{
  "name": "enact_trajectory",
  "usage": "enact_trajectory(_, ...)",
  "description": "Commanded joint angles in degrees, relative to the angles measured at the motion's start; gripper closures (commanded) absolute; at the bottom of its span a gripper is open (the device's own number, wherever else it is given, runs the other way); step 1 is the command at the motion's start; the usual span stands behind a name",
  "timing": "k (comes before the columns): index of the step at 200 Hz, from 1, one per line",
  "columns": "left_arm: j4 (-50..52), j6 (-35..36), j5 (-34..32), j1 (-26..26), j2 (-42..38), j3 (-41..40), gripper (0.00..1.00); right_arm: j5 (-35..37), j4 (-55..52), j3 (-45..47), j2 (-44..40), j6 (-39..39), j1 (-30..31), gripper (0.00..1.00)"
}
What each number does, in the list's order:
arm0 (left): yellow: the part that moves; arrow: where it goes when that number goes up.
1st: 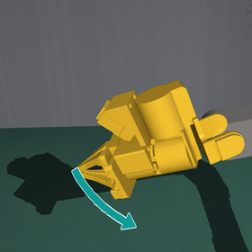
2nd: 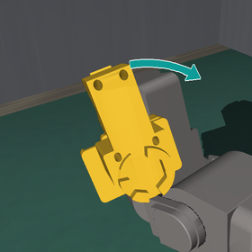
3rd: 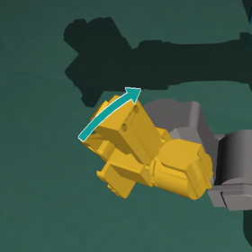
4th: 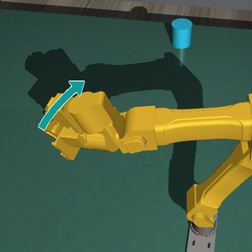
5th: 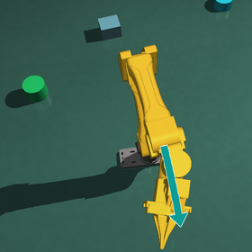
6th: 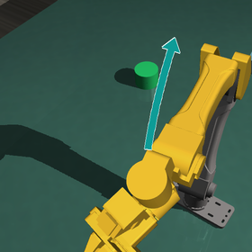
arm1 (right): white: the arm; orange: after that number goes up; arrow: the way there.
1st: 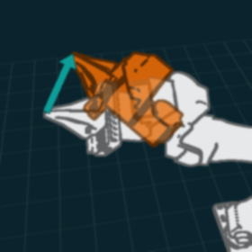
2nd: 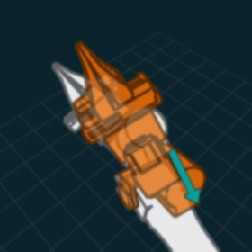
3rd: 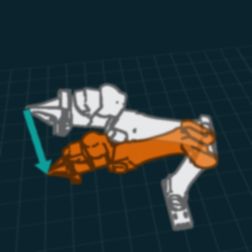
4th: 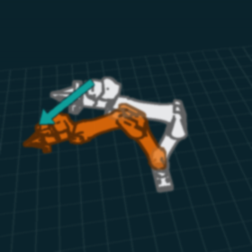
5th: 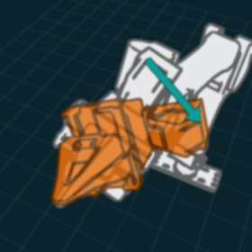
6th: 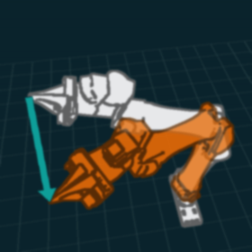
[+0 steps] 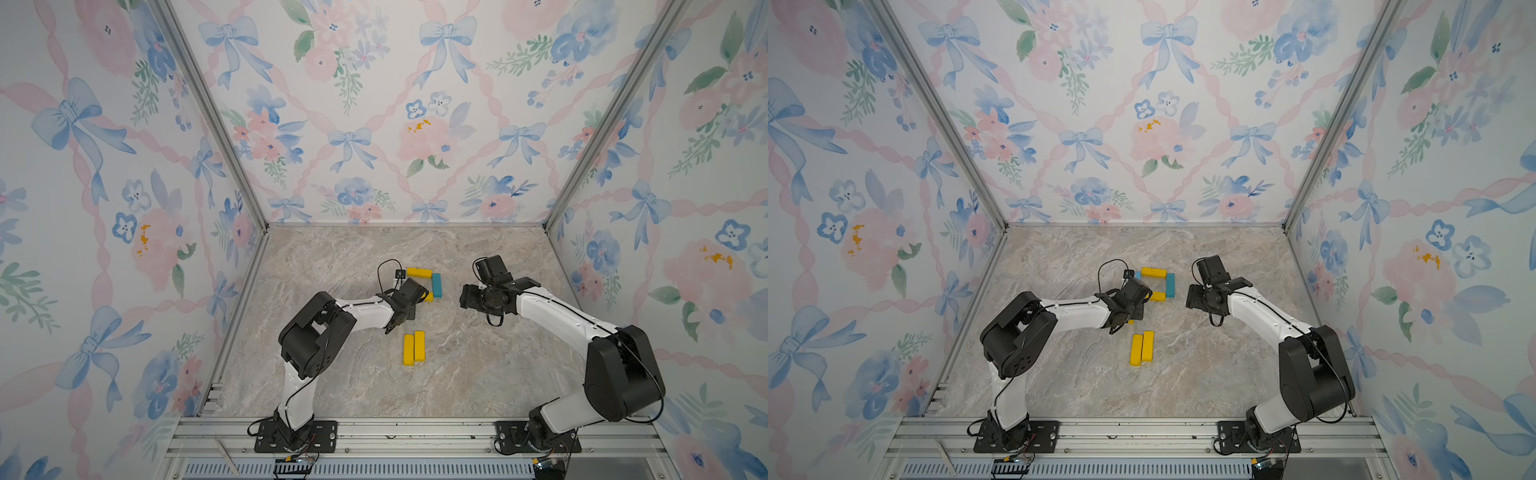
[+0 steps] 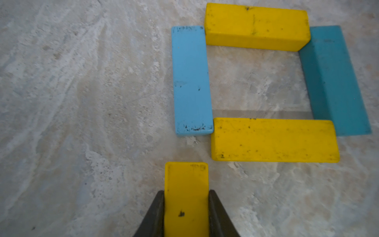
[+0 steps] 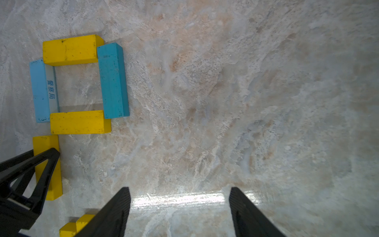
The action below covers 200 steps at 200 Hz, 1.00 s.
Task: Assemble the number 8 with building blocks
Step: Assemble the building block at the center of the board.
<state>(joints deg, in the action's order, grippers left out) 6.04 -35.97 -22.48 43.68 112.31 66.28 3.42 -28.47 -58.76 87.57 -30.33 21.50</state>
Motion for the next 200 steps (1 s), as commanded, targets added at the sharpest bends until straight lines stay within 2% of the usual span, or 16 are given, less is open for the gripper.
enact_trajectory(1, 1.66, 1.1, 0.35, -0.55, 1.42, 1.14, 0.69, -0.17, 0.31, -0.69, 0.85, 1.09, 0.62, 0.23)
enact_trajectory(52, 1.61, 1.06, 0.33, -0.79, 1.59, 1.63, 0.66, -0.21, 0.59, -0.46, 0.85, 1.15, 0.74, 0.23)
enact_trajectory(92, 1.6, 1.3, 0.63, -0.88, 0.83, 2.75, 0.43, -0.31, 0.76, -0.41, 1.53, 1.71, 1.44, 0.23)
enact_trajectory(109, 1.63, 1.64, 1.17, -0.79, 0.11, 3.28, 0.39, -0.18, 0.91, -0.23, 1.72, 1.83, 1.62, 0.23)
enact_trajectory(138, 1.86, 2.86, 2.75, -0.79, -2.68, 2.96, 0.4, -0.26, 1.0, -0.23, 1.9, 1.94, 1.88, 0.23)
enact_trajectory(200, 3.37, 1.97, 1.94, -1.34, -7.0, -2.2, 0.43, -0.41, 1.55, -0.6, 2.86, 1.84, 1.9, 0.23)
